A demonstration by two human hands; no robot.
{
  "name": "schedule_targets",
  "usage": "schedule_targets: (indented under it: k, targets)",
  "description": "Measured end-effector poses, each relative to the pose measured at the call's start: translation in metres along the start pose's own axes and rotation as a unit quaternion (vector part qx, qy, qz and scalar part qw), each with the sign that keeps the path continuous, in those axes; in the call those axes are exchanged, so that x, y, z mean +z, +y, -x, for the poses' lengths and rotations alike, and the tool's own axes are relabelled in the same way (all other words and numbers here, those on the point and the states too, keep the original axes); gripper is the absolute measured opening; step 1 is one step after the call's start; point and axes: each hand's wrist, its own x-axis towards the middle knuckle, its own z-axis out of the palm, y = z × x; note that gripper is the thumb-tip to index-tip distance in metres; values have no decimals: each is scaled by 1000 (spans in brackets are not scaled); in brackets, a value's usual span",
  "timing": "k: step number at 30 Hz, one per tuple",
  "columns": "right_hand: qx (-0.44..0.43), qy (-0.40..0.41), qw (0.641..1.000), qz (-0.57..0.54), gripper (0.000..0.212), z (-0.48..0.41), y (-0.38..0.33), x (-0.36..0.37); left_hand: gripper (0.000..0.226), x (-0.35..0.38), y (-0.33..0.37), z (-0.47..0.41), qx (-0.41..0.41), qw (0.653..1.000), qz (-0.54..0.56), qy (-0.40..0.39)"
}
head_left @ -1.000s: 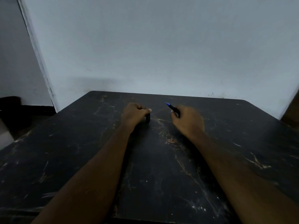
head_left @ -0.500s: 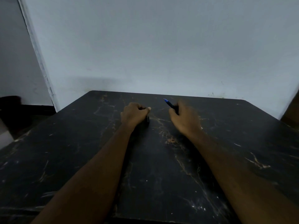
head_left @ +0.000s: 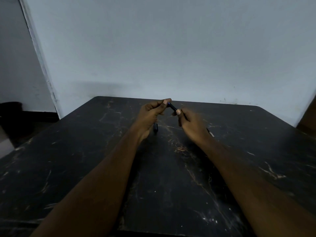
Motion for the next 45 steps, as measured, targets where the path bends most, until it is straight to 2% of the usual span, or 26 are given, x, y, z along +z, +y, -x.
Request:
schedule_targets:
  k: [5, 10, 15, 21, 30, 37, 45]
  targets:
    - [19, -8, 999, -25, 34, 2, -5, 0, 26, 2, -3, 0, 12, 999, 20, -29]
    - [24, 16, 1000, -1, 31, 2, -7, 3, 27, 11, -8, -1, 59, 996, 44, 44]
    - [24, 69, 997, 9, 28, 0, -8, 10, 17, 18, -6, 2, 42, 993, 76, 81]
    - [-9, 102, 995, 13, 27, 2, -7, 8, 25, 20, -6, 3, 22, 988, 91, 123]
    - [-12, 84, 996, 27, 31, 2, 0, 8, 29, 17, -1, 1, -5, 993, 110, 49]
    - [-31, 63, 997, 27, 31, 3, 2, 10, 43, 16, -3, 1, -3, 986, 128, 110]
    - [-14, 62, 998, 15, 26, 3, 5, 8, 34, 16, 0, 2, -17, 993, 89, 73]
